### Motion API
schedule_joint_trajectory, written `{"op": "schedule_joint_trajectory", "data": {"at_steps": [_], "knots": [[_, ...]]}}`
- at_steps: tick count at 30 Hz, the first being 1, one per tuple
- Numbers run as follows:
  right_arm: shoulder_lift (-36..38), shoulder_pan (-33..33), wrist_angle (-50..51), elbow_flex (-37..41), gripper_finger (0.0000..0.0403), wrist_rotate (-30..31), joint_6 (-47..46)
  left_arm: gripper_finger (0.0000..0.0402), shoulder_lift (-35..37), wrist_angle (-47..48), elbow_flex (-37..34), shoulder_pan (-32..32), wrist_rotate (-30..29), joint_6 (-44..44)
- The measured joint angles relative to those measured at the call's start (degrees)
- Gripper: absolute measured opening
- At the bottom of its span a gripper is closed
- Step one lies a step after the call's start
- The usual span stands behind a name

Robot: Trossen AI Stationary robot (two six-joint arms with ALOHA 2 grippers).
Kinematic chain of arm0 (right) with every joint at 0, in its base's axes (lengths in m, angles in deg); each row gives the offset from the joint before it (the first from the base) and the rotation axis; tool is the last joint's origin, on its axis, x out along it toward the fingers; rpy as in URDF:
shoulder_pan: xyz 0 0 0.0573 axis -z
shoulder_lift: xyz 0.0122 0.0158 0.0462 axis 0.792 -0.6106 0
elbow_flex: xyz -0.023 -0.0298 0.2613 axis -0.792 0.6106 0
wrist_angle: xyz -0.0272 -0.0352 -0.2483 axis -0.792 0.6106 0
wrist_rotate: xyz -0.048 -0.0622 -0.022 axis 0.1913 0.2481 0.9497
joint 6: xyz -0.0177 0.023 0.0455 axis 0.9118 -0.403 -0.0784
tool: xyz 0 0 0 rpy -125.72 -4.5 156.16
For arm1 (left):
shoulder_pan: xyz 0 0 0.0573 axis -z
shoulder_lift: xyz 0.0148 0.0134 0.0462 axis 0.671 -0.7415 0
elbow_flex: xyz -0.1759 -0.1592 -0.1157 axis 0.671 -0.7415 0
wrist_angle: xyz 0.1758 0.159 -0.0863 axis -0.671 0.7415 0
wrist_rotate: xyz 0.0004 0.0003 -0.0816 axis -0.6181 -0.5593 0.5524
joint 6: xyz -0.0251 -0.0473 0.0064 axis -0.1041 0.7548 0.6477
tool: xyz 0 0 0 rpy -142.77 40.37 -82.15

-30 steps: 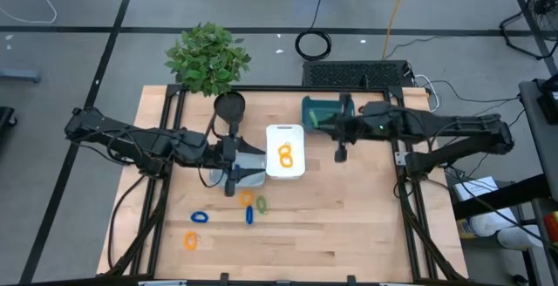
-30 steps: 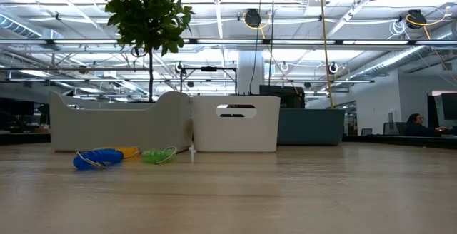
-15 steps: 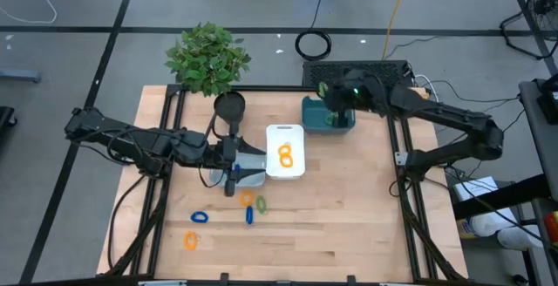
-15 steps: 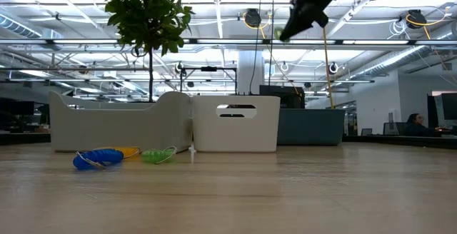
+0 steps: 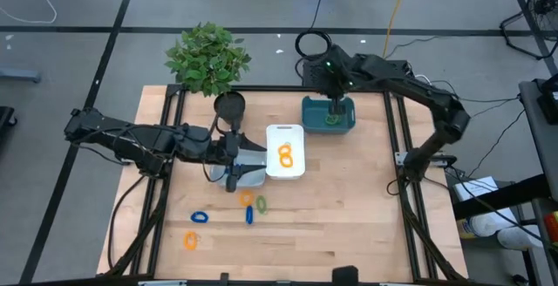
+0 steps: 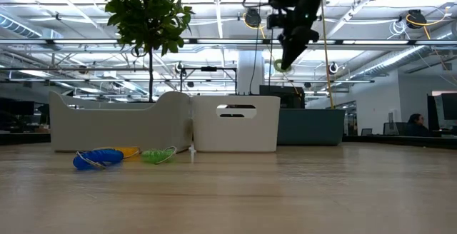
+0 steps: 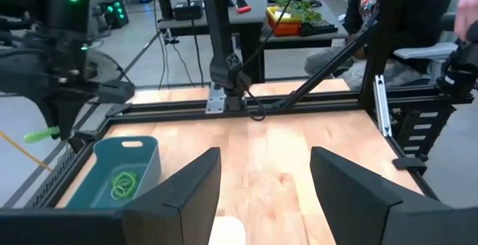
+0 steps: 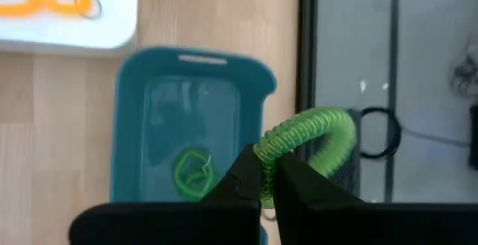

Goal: Sort spring keychains
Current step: Put the green spring keychain into the blue bin

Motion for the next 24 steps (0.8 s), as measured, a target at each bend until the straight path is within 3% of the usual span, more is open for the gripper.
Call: {"op": "schedule_joint_trajectory", "data": {"at_steps": [10, 24], "knots": [[-8.31, 1.2, 6.64, -2.51, 0.0, -0.08, -0.42, 0.0216, 0.0, 1.33, 0.0, 0.04, 0.1, 1.63], [-9.44, 1.16, -1.32, 6.82, 0.0, -0.02, -0.16, 0.0216, 0.0, 1.78, 0.0, 0.04, 0.09, 3.33]]}}
